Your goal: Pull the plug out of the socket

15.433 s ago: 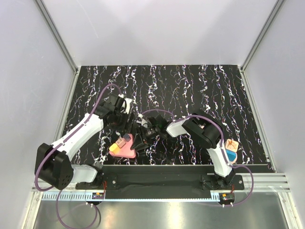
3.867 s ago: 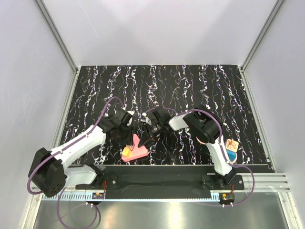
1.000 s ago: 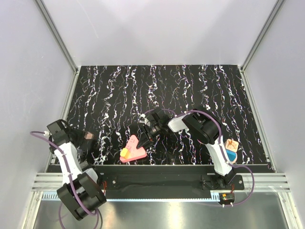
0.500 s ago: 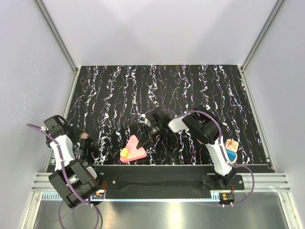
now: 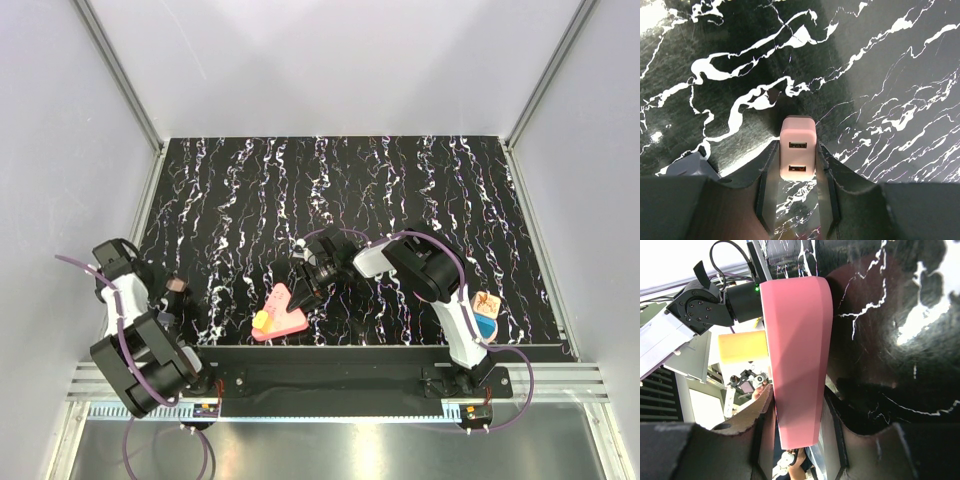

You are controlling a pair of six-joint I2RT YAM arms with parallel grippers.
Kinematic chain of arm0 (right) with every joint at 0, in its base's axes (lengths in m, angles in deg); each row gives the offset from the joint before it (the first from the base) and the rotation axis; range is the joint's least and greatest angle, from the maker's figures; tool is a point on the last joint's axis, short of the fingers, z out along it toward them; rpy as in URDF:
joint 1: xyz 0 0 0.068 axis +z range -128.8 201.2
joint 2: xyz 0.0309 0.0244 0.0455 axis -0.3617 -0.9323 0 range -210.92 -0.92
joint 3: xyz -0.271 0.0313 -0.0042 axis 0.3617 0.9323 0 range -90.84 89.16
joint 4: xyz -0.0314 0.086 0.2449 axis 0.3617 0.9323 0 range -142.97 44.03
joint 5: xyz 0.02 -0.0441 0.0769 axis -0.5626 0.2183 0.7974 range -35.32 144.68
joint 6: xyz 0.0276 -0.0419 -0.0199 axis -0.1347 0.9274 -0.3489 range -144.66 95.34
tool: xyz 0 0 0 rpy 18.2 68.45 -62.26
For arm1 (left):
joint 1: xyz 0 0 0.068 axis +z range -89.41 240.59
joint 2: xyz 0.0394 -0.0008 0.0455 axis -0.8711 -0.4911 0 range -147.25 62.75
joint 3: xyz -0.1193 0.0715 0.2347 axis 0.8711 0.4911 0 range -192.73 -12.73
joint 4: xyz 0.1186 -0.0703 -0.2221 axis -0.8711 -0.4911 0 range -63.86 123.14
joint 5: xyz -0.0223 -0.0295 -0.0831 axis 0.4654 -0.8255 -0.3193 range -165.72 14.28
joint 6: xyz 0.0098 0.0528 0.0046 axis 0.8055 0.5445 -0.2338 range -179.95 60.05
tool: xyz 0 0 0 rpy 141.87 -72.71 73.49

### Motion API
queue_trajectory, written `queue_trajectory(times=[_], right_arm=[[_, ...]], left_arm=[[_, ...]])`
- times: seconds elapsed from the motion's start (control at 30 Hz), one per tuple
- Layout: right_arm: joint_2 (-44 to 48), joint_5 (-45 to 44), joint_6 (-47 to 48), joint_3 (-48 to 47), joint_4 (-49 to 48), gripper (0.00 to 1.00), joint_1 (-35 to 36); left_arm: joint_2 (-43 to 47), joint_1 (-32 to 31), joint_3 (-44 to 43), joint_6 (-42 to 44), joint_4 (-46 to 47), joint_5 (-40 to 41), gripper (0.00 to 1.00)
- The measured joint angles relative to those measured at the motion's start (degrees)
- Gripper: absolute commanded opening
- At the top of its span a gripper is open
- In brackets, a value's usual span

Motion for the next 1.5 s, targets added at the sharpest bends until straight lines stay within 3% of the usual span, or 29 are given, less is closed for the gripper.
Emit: queue_trajectory(times=[0.3, 0.5, 0.73, 0.9, 1.23, 1.5], right_arm=[[0.0, 0.0, 0.02, -0.2, 0.17, 0.0, 0.0], [0.0, 0.0, 0.07, -0.2, 0.33, 0.0, 0.0], [-0.02, 0.0, 0.09, -0.28, 0.48, 0.0, 0.0], [-0.04, 0.0, 0.11, -0.61, 0.96, 0.0, 0.04], [-0.13, -0.22, 0.11, -0.98, 1.55, 0.0, 0.07], [-0.13, -0.44, 0.11, -0.92, 1.51, 0.0, 0.11]], left_arm=[[-2.62, 0.0, -1.33, 0.28, 0.24, 0.2, 0.66], [-2.36, 0.0, -1.88, 0.24, -1.33, 1.79, 0.79], [5.25, -0.39, -6.1, 1.42, -5.51, 5.84, 0.8], [14.6, -4.81, -8.09, 1.92, -6.25, 6.16, 0.79], [21.77, -32.68, -8.68, 1.18, -11.43, 11.98, 0.73], [26.75, -49.55, -4.04, -5.16, -15.82, 17.84, 0.66]])
